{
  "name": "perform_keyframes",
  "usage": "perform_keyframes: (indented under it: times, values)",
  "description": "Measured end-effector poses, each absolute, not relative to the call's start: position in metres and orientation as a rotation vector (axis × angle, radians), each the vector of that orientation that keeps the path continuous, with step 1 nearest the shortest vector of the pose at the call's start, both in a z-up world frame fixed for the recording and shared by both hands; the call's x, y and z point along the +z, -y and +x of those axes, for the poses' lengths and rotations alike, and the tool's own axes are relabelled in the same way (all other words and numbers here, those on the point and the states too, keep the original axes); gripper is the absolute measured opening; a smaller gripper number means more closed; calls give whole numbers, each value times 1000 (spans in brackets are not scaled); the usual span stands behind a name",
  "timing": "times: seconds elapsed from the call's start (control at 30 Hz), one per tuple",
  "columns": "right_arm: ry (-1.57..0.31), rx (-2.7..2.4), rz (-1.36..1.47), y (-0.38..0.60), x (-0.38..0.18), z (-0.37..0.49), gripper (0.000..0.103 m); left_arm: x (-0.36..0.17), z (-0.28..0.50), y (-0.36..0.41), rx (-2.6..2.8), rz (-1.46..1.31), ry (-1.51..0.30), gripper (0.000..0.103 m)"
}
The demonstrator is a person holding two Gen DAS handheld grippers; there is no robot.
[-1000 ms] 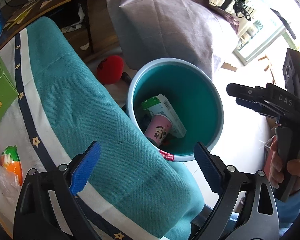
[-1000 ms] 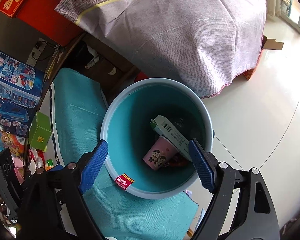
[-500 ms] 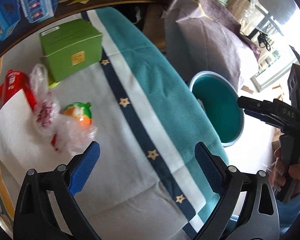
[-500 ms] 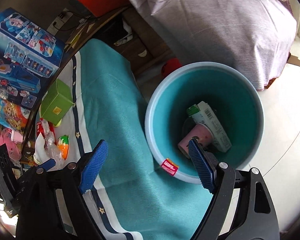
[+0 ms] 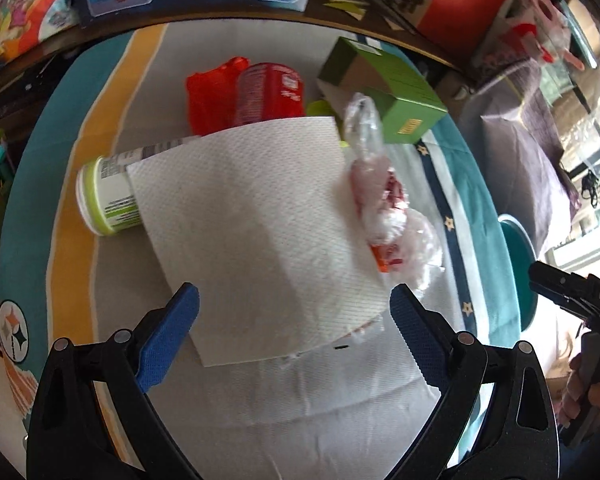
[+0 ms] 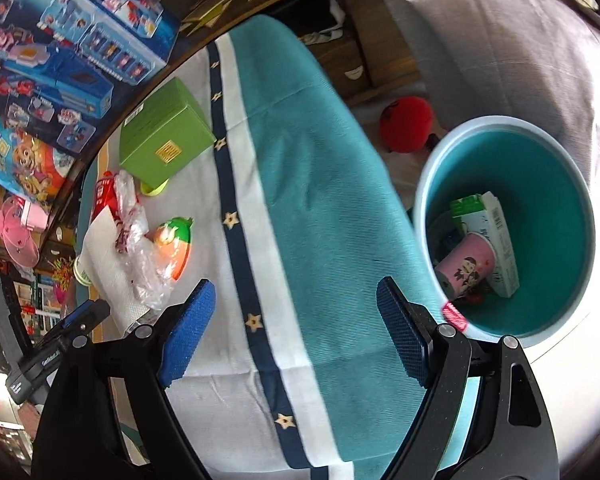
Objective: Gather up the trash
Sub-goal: 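Grasp the white tissue with the left tool while the right tool grasps the plastic bag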
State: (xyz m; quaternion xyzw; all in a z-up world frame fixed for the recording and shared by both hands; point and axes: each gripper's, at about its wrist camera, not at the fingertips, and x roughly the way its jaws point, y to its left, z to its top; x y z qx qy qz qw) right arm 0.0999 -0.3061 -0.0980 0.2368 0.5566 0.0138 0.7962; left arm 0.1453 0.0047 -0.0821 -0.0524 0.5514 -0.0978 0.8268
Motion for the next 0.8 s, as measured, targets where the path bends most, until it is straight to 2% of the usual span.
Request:
perform_keyframes:
  times: [0.1,0.6,0.67,0.73,0.8]
  values:
    - [-1206,39,494,294,-99,105,82,-92,149,-19,-172,-140,-1186,96]
    - [-1259,49,472,274,-111,119,82,-107,164,-2,-184,-129,-1177,96]
    - [-1260,51,470,271,-111,120,82,-107,162,-3,-194,-135,-1174,91]
    - [-1262,58,463,267,-110,120,82,-106,160,-3,-214,-147,-1178,75]
    - [-1263,66,454,262,-109,120,82,-103,157,-3,-222,-141,-1172,64]
